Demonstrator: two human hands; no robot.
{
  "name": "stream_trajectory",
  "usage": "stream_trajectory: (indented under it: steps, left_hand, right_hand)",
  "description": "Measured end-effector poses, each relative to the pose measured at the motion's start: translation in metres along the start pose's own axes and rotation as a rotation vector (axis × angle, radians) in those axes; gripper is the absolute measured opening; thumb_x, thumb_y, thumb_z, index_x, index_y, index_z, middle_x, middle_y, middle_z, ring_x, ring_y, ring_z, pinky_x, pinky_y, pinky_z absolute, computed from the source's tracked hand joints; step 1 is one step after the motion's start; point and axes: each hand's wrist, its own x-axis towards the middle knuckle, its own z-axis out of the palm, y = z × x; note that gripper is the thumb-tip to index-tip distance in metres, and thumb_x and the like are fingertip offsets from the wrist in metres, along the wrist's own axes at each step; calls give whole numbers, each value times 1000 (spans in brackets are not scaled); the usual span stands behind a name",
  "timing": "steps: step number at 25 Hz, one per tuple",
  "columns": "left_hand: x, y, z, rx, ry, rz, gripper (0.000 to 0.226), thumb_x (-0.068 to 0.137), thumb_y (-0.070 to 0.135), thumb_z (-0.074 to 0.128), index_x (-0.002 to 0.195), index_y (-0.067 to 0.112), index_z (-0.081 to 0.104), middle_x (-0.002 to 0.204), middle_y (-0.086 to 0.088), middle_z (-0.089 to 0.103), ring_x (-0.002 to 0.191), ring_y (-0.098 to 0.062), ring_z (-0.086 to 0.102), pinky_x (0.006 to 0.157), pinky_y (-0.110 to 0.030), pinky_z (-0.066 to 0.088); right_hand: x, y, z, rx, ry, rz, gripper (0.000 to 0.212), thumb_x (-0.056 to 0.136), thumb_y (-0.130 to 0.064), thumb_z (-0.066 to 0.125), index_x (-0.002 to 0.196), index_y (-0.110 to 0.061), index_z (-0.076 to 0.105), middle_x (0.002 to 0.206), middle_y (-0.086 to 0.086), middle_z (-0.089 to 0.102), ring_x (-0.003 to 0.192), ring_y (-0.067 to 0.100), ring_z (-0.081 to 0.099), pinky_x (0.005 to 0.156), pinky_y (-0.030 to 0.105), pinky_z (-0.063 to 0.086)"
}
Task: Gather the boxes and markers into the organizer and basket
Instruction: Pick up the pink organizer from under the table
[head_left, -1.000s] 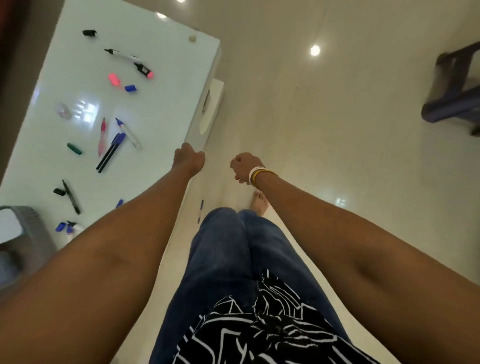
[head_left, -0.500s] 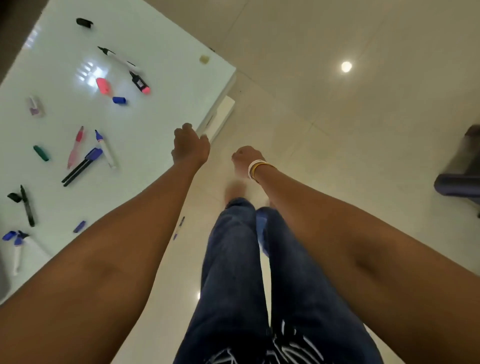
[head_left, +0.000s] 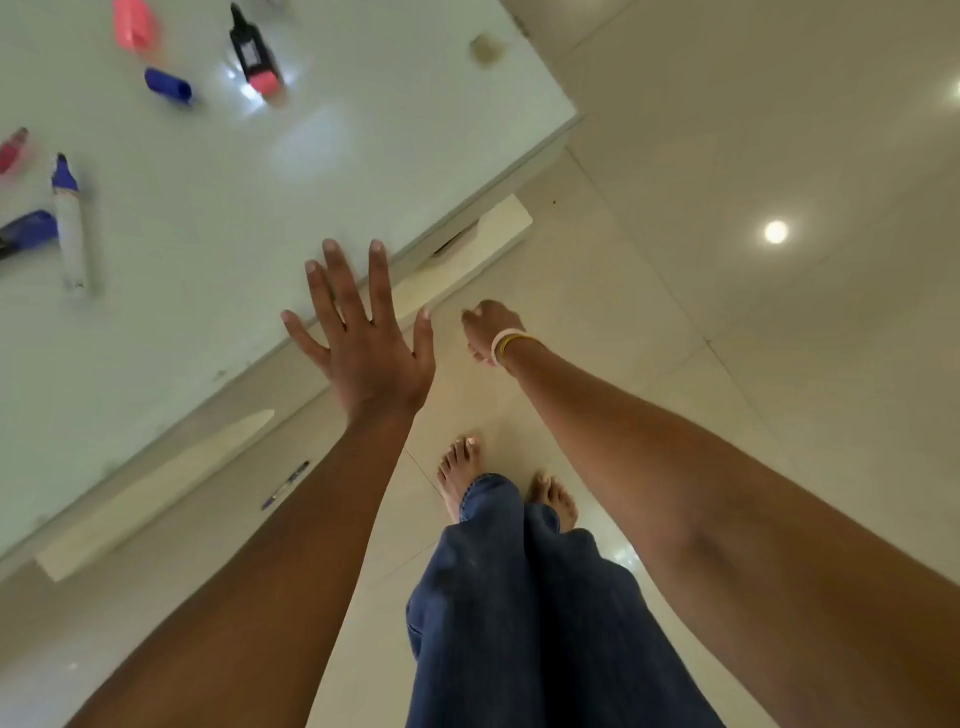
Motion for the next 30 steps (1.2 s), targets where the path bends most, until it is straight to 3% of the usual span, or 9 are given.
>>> stream_trajectory:
  steps: [3, 7, 10, 13, 18, 22, 24, 27, 30]
  left_hand:
    - [13, 2, 35, 99, 211, -18, 75, 90, 60, 37, 150, 23, 13, 153, -23, 30, 144, -40, 20, 108, -67, 9]
    - [29, -6, 76, 191, 526, -18, 72, 84, 58, 45, 143, 21, 27, 136, -27, 51, 132, -37, 28, 107, -59, 3]
    - [30, -4, 83, 230, 601, -8, 68, 81, 57, 46, 138, 21, 34, 132, -26, 55, 129, -37, 32, 106, -57, 4]
    - [32, -2, 79, 231, 579, -39, 66, 81, 50, 47, 139, 23, 34, 133, -25, 55, 130, -37, 32, 107, -58, 7]
    - [10, 11, 38, 210, 312, -83, 79, 74, 13, 52, 147, 25, 25, 149, -18, 40, 140, -36, 35, 110, -61, 21]
    - [-7, 12, -18, 38, -57, -80, 97, 73, 0, 46, 153, 28, 0, 162, -12, 4, 150, -31, 7, 118, -54, 11]
    - [-12, 9, -52, -18, -242, -47, 98, 74, 5, 50, 154, 27, -2, 163, -8, -5, 150, -29, 1, 118, -50, 18]
    - [-21, 6, -101, -201, -586, -145, 77, 81, 15, 54, 150, 17, 20, 161, -6, 10, 146, -27, 22, 107, -45, 37]
    - [-47, 6, -156, -631, -821, -564, 63, 89, 29, 53, 144, 7, 35, 146, -12, 40, 130, -32, 45, 101, -42, 44]
  right_hand:
    - [54, -23, -1, 339, 51, 48, 52, 93, -46, 43, 132, -12, 37, 120, 14, 63, 89, 31, 68, 80, 42, 56]
    - [115, -53, -6, 613, 55, 118, 43, 92, -38, 49, 125, -14, 34, 103, 15, 66, 78, 30, 71, 68, 39, 55]
    - [146, -56, 5, 515, 101, 76, 44, 82, -23, 54, 123, -5, 50, 94, 17, 71, 56, 26, 71, 50, 34, 56]
    - [146, -48, 15, 609, 109, 49, 36, 89, -19, 42, 117, -2, 59, 94, 20, 73, 49, 25, 66, 49, 36, 58]
    - [89, 16, 20, 585, 151, 157, 36, 90, -19, 44, 116, 1, 58, 95, 24, 72, 44, 24, 62, 45, 35, 57]
    - [3, 53, 10, 484, 92, 214, 39, 94, -24, 43, 115, 5, 59, 83, 21, 68, 38, 20, 62, 40, 29, 54]
    - [-47, 56, -3, 478, 72, 222, 40, 94, -23, 41, 117, 5, 58, 82, 21, 67, 36, 19, 60, 40, 28, 53]
    - [-127, 49, -21, 477, 53, 216, 40, 96, -23, 40, 117, 5, 58, 80, 21, 65, 37, 20, 59, 41, 28, 54]
    - [-209, 39, -34, 458, 18, 213, 42, 97, -29, 41, 114, 5, 59, 73, 19, 65, 47, 23, 60, 52, 33, 56]
